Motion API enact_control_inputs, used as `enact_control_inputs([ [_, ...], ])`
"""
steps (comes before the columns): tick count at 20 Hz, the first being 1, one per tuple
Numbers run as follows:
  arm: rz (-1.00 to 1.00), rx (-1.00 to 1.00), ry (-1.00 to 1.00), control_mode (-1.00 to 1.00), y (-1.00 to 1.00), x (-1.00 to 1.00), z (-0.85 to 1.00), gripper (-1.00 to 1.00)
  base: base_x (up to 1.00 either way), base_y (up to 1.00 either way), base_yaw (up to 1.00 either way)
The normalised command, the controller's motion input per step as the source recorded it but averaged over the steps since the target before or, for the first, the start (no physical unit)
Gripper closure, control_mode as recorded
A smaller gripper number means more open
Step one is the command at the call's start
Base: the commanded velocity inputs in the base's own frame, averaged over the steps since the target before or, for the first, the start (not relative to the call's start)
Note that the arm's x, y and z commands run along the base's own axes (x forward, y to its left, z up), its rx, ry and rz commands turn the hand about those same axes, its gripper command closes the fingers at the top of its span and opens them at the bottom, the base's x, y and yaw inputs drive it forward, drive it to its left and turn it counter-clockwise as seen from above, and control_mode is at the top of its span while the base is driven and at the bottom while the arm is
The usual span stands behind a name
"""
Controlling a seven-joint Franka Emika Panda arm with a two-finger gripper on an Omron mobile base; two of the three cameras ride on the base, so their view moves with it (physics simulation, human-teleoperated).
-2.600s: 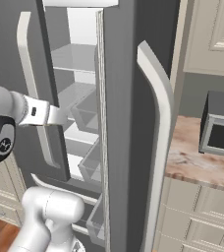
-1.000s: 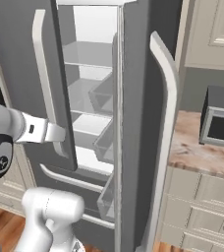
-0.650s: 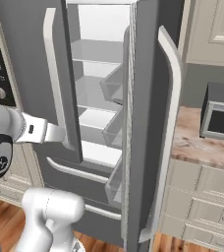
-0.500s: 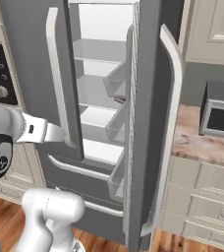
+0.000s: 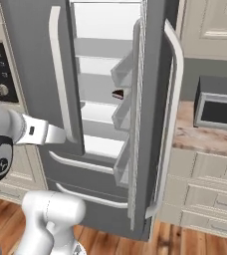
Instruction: Take the cakes from the fridge and place them on the empty tray on the dining counter.
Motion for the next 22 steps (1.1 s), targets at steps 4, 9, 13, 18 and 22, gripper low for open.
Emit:
enact_control_inputs([
  [4,0.00,0.00,0.00,1.00,0.00,0.00,0.00,1.00,-0.29,0.43,-0.19],
  [9,0.00,0.00,0.00,1.00,0.00,0.00,0.00,1.00,-0.25,0.55,-0.19],
  [13,0.00,0.00,0.00,1.00,0.00,0.00,0.00,1.00,-0.29,0.53,-0.23],
  [18,0.00,0.00,0.00,1.00,0.00,0.00,0.00,1.00,-0.43,0.31,-0.28],
  [22,0.00,0.00,0.00,1.00,0.00,0.00,0.00,1.00,-0.58,0.07,-0.37],
])
